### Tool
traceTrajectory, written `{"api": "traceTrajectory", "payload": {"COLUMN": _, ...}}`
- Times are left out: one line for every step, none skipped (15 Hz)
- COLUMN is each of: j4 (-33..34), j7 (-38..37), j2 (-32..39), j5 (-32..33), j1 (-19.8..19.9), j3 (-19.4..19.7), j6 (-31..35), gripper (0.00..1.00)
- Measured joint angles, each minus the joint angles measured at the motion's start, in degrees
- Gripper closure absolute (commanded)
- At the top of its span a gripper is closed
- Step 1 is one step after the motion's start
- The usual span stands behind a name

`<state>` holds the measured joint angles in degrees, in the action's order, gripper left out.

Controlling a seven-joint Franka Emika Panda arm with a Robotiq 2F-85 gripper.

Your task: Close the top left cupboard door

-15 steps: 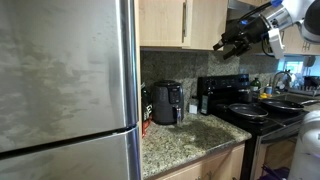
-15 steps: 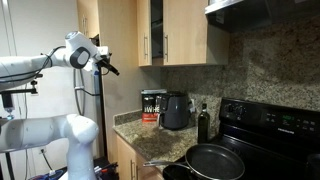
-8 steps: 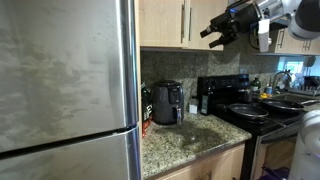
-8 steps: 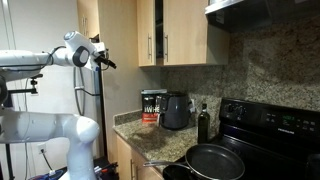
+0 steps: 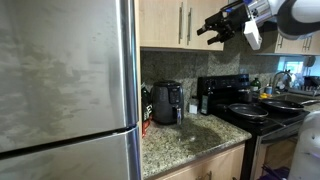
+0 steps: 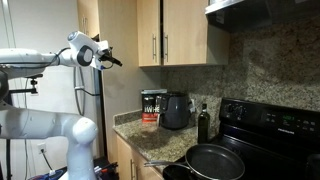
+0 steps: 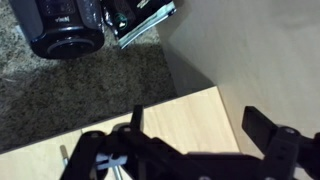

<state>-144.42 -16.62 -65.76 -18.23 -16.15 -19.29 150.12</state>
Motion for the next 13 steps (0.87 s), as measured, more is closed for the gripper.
{"api": "traceTrajectory", "payload": {"j4": 0.8, "j7": -0.8, "j2": 1.5, "j5": 0.7, "j1": 2.9, "j3": 0.0, "j6": 2.6, "gripper": 0.00}}
{"api": "traceTrajectory", "payload": {"j4": 2.0, "j7": -1.8, "j2": 3.5, "j5": 1.4, "j1": 6.1, "j3": -0.1, "j6": 5.0, "gripper": 0.00}}
{"api": "traceTrajectory", "payload": {"j4": 3.6, "j7": -2.9, "j2": 5.7, "j5": 2.1, "j1": 9.1, "j3": -0.3, "j6": 6.9, "gripper": 0.00}}
{"api": "traceTrajectory", "payload": {"j4": 5.5, "j7": -4.1, "j2": 8.1, "j5": 2.3, "j1": 11.8, "j3": -0.7, "j6": 8.6, "gripper": 0.00}}
{"api": "traceTrajectory", "payload": {"j4": 7.5, "j7": -5.2, "j2": 10.5, "j5": 2.4, "j1": 13.7, "j3": -1.3, "j6": 10.0, "gripper": 0.00}}
{"api": "traceTrajectory", "payload": {"j4": 9.4, "j7": -6.3, "j2": 12.8, "j5": 2.4, "j1": 15.0, "j3": -1.9, "j6": 11.1, "gripper": 0.00}}
{"api": "traceTrajectory", "payload": {"j4": 10.4, "j7": -6.6, "j2": 14.2, "j5": 2.6, "j1": 15.4, "j3": -2.1, "j6": 11.4, "gripper": 0.00}}
{"api": "traceTrajectory", "payload": {"j4": 10.4, "j7": -6.6, "j2": 14.4, "j5": 2.7, "j1": 15.3, "j3": -2.0, "j6": 11.4, "gripper": 0.00}}
{"api": "traceTrajectory", "payload": {"j4": 10.3, "j7": -6.6, "j2": 14.2, "j5": 2.7, "j1": 15.2, "j3": -2.0, "j6": 11.4, "gripper": 0.00}}
{"api": "traceTrajectory", "payload": {"j4": 10.2, "j7": -6.6, "j2": 13.8, "j5": 2.7, "j1": 15.0, "j3": -1.9, "j6": 11.3, "gripper": 0.00}}
{"api": "traceTrajectory", "payload": {"j4": 10.2, "j7": -6.6, "j2": 13.5, "j5": 2.7, "j1": 15.0, "j3": -1.9, "j6": 11.3, "gripper": 0.00}}
{"api": "traceTrajectory", "payload": {"j4": 10.1, "j7": -6.6, "j2": 13.3, "j5": 2.7, "j1": 15.0, "j3": -1.9, "j6": 11.3, "gripper": 0.00}}
{"api": "traceTrajectory", "payload": {"j4": 10.1, "j7": -6.6, "j2": 13.1, "j5": 2.7, "j1": 15.0, "j3": -1.8, "j6": 11.3, "gripper": 0.00}}
